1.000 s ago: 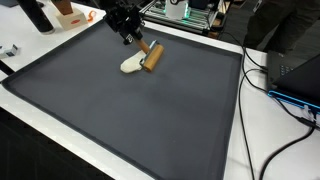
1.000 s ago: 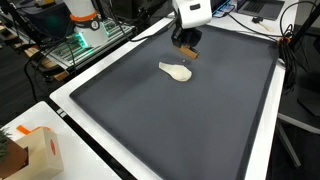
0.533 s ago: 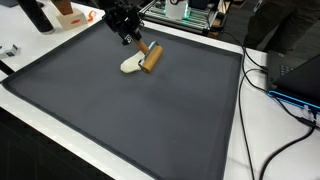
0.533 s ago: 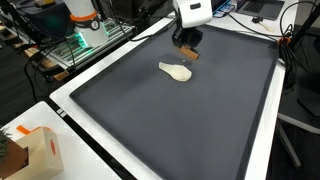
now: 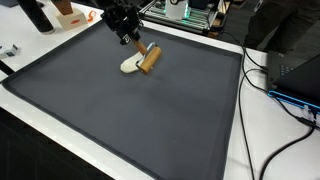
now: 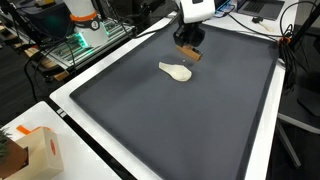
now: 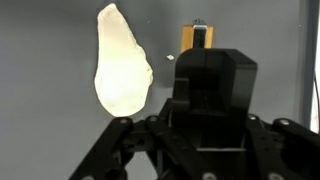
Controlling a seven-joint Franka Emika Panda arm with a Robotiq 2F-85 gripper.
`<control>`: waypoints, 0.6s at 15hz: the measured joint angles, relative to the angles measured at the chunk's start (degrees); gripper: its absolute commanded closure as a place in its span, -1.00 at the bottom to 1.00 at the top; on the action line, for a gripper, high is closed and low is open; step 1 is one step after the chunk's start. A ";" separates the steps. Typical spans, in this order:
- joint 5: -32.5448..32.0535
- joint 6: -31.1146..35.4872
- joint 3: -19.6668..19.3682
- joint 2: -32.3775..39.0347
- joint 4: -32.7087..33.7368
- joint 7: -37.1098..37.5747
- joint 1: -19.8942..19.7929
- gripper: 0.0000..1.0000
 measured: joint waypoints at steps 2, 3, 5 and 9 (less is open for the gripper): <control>-1.19 0.42 0.00 -0.41 -0.05 1.15 0.25 0.51; -1.97 0.51 0.00 -0.66 -0.08 1.84 0.38 0.51; -3.64 0.53 0.00 -1.22 -0.18 3.16 0.64 0.51; -7.52 0.54 0.00 -2.59 -0.68 6.01 1.46 0.51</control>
